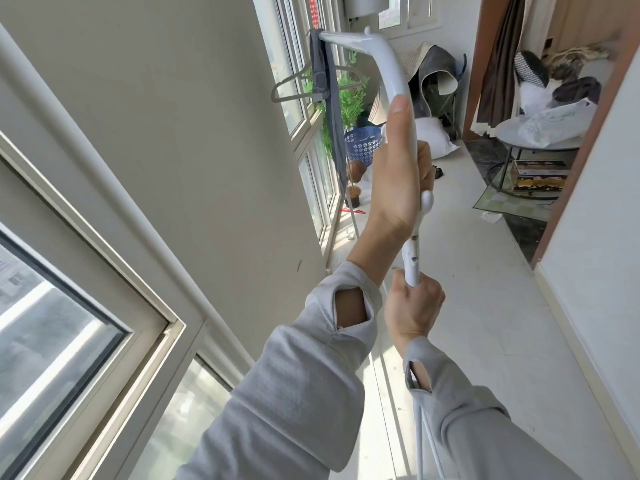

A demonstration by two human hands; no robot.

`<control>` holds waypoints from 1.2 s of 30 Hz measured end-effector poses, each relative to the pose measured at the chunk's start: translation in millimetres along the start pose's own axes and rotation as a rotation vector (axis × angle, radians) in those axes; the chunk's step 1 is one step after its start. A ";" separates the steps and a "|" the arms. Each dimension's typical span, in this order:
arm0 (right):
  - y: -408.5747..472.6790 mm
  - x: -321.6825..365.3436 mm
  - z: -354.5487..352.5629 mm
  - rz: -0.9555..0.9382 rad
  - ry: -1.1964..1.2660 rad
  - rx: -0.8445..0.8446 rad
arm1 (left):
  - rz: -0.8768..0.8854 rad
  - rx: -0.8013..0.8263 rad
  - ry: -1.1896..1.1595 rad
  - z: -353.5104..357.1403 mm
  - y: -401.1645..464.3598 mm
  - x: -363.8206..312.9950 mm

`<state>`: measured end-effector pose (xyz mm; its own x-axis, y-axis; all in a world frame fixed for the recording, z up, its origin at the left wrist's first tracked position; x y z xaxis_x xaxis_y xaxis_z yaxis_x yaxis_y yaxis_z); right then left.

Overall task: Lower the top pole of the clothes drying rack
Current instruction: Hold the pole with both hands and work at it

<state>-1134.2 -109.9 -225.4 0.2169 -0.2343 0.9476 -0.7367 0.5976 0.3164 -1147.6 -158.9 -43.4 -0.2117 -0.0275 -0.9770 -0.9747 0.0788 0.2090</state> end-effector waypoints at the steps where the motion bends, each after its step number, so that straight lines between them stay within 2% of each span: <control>1: 3.0 -0.3 4.5 0.004 -0.005 -0.007 | 0.000 0.011 -0.006 -1.2 5.3 1.4; 11: 25.9 -7.2 42.2 0.025 0.011 -0.023 | 0.020 0.075 -0.044 -16.9 51.7 13.6; 24: 55.6 -18.6 84.7 0.042 0.012 -0.023 | 0.030 0.069 -0.052 -32.1 100.7 24.9; 32: 77.0 -23.9 84.9 0.016 0.019 -0.008 | 0.003 0.007 -0.025 -22.9 119.0 26.1; 36: 95.7 -30.7 65.7 -0.010 -0.011 -0.043 | 0.052 -0.009 -0.016 2.5 124.6 25.7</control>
<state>-1253.5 -95.9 -227.0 0.2167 -0.2492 0.9439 -0.7064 0.6273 0.3278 -1274.3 -147.2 -42.6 -0.2611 -0.0078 -0.9653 -0.9631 0.0705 0.2599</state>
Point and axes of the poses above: each hand's wrist, its own y-axis towards the middle knuckle, its own z-axis out of the palm, x = y × z, the point moved 6 cm from there along y, towards the middle knuckle, and after that the axes turned 10 degrees about y, right-handed, at the moved point
